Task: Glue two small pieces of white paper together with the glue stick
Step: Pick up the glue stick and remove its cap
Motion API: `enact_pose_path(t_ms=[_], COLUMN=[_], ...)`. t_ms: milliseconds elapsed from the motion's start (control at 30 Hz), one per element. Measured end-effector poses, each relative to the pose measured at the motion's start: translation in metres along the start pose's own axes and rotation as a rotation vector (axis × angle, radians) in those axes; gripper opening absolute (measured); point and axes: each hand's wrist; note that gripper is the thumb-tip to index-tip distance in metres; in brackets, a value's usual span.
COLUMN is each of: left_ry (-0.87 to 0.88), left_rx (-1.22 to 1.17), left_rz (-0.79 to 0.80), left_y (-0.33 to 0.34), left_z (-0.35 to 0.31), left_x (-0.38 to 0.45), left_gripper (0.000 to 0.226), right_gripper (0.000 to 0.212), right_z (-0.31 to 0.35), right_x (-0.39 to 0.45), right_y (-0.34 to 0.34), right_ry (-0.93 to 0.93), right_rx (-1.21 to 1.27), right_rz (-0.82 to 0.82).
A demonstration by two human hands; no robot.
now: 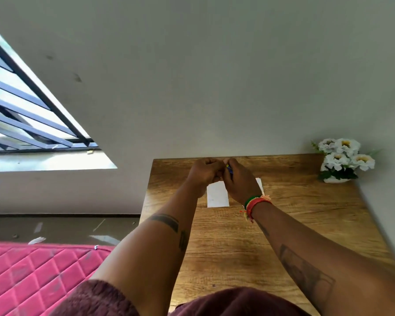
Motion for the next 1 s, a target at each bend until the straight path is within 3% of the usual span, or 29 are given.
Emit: enact_pose_path(t_ms=[333, 700, 867, 1000], left_ry=[-0.012, -0.107, -0.074, -0.047], left_rx=[0.021, 0.077, 0.161, 0.524], left_rz=[0.111, 0.112, -0.051, -0.297], left_y=[0.004, 0.004, -0.003, -0.017], left_z=[-0.011, -0.024, -0.014, 0.021], left_x=[0.004, 0.021, 0.027, 0.020], left_gripper=[0.033, 0.030, 0.021, 0.010], right_gripper=[0.020, 0.025, 0.054, 0.031], right_z=[-0.004, -0.007, -0.008, -0.017], right_x=[-0.006, -0.002, 0.006, 0.004], right_y=[-0.014, -0.019, -0.010, 0.007], right_ry=[-0.042, 0.045, 0.135, 0.206], right_rx=[-0.091, -0.026, 0.127, 0.086], right_rz=[-0.023, -0.046, 0.036, 0.012])
Point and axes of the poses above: each hand's wrist, its own x-axis towards the middle knuckle, its own y-axis out of the palm, z = x × y, and after that the axes turned 11 degrees about x, right-handed
